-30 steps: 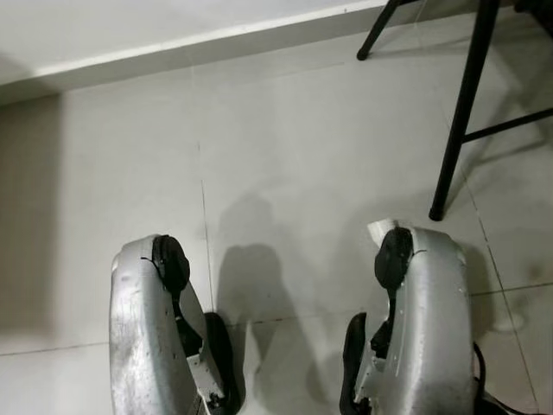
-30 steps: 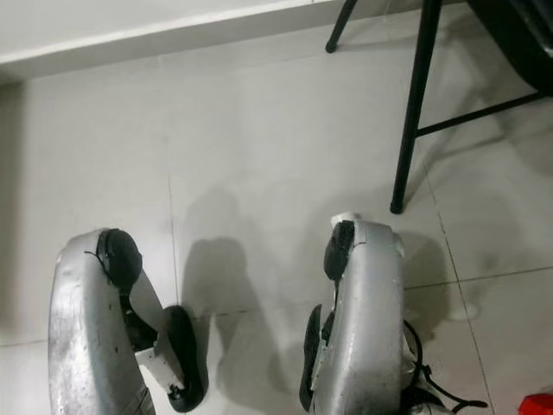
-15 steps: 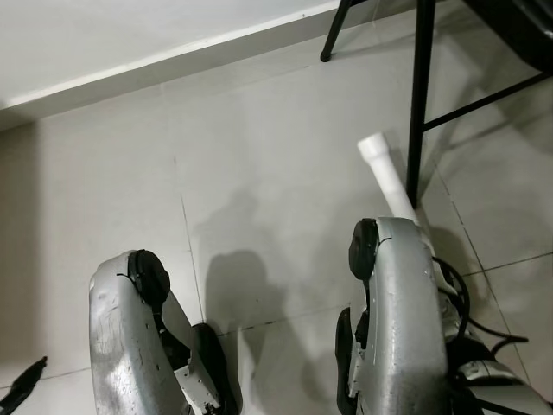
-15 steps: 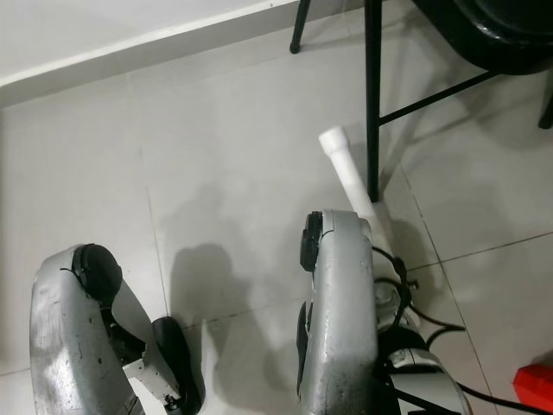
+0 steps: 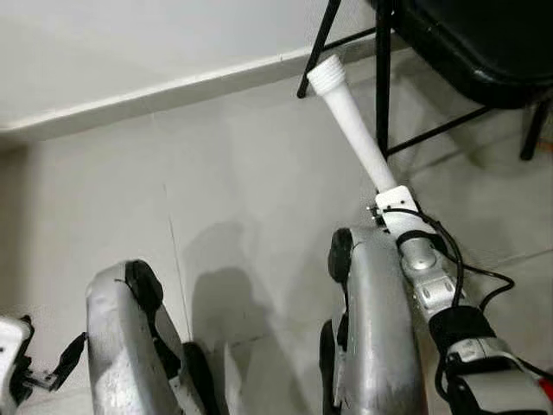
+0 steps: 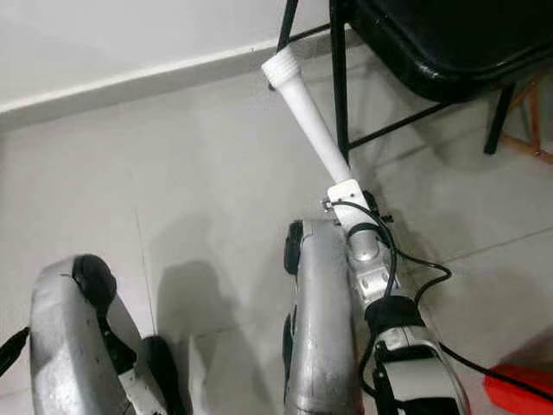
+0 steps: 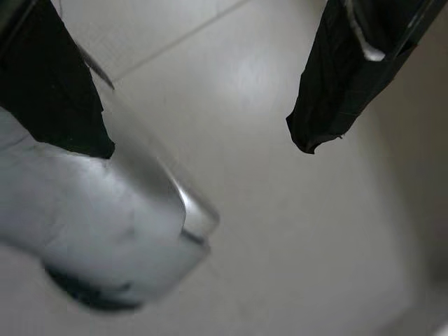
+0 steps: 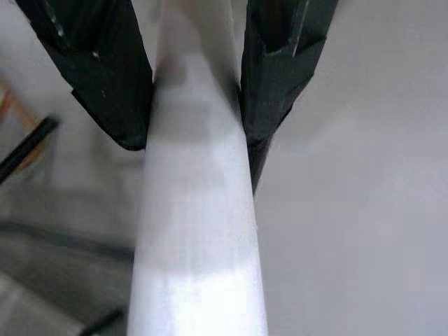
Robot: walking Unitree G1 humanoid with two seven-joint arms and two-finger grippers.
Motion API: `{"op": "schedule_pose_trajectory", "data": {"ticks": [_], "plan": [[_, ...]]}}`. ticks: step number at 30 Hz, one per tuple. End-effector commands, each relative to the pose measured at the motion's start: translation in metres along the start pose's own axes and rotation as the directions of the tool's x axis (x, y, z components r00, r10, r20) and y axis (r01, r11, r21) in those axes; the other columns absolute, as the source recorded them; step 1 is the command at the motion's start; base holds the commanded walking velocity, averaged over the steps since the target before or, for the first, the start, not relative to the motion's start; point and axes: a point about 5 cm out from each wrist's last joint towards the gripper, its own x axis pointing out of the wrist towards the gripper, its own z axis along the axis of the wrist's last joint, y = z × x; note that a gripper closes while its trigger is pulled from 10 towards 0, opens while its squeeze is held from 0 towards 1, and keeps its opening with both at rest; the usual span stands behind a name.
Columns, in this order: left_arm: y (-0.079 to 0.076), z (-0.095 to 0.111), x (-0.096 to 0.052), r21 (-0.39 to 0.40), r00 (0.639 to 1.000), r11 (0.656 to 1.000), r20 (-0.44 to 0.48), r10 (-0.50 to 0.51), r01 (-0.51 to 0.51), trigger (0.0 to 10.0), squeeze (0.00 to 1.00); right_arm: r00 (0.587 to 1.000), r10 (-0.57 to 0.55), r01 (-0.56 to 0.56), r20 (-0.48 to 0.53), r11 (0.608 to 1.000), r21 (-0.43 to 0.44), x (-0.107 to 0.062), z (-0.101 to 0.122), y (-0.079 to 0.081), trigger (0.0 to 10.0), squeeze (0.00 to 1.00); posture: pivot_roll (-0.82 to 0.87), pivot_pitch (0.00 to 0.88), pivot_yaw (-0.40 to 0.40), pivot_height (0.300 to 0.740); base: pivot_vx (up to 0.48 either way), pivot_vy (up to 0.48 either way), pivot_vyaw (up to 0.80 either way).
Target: Building children table
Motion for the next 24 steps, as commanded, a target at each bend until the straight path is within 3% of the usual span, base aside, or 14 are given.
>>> {"op": "schedule_pose_trajectory", "data": {"ticks": [1,3,6,11,14,18,24], "plan": [[-0.001,-0.012,-0.001,-0.014,0.999,1.000,-0.045,0.017,-0.018,10.0,0.00,0.997,0.017,-0.017,0.071,1.000,-0.006,-0.002,0.017,0.006,0.0,0.00,-0.01,0.203,0.010,0.369,0.000,0.000,0.00],[-0.005,-0.010,0.012,-0.029,0.999,0.999,0.000,0.042,-0.042,10.0,0.00,0.982,0.040,-0.031,0.184,0.998,-0.054,-0.008,0.040,-0.001,0.0,0.00,-0.03,0.170,-0.001,0.384,0.000,0.000,0.00],[-0.006,-0.009,0.014,-0.032,0.999,0.998,0.010,0.047,-0.047,10.0,0.00,0.978,0.049,-0.036,0.203,0.997,-0.068,-0.010,0.044,-0.002,0.0,0.00,-0.03,0.170,-0.001,0.388,0.000,0.000,0.00],[-0.011,-0.003,0.032,-0.065,0.994,0.995,0.076,0.080,-0.075,10.0,0.00,0.938,0.066,-0.005,0.341,0.984,-0.177,-0.020,0.065,-0.016,0.0,0.00,-0.05,0.099,-0.022,0.413,0.000,0.000,0.00],[-0.012,-0.001,0.036,-0.080,0.991,0.993,0.099,0.093,-0.085,10.0,0.00,0.926,0.079,-0.010,0.369,0.983,-0.185,-0.024,0.070,-0.018,0.0,0.00,-0.06,0.076,-0.028,0.423,0.000,0.000,0.00],[-0.018,0.008,0.051,-0.133,0.980,0.986,0.162,0.118,-0.097,10.0,0.00,0.884,0.175,-0.111,0.433,0.979,-0.169,-0.043,0.084,-0.006,0.0,0.00,-0.08,0.002,-0.043,0.443,0.000,0.000,0.00],[-0.026,0.018,0.065,-0.211,0.966,0.974,0.221,0.134,-0.086,10.0,0.00,0.837,0.304,-0.224,0.456,0.949,-0.222,-0.058,0.086,0.013,0.0,0.00,-0.10,0.000,-0.038,0.467,0.000,0.000,0.00]]}}
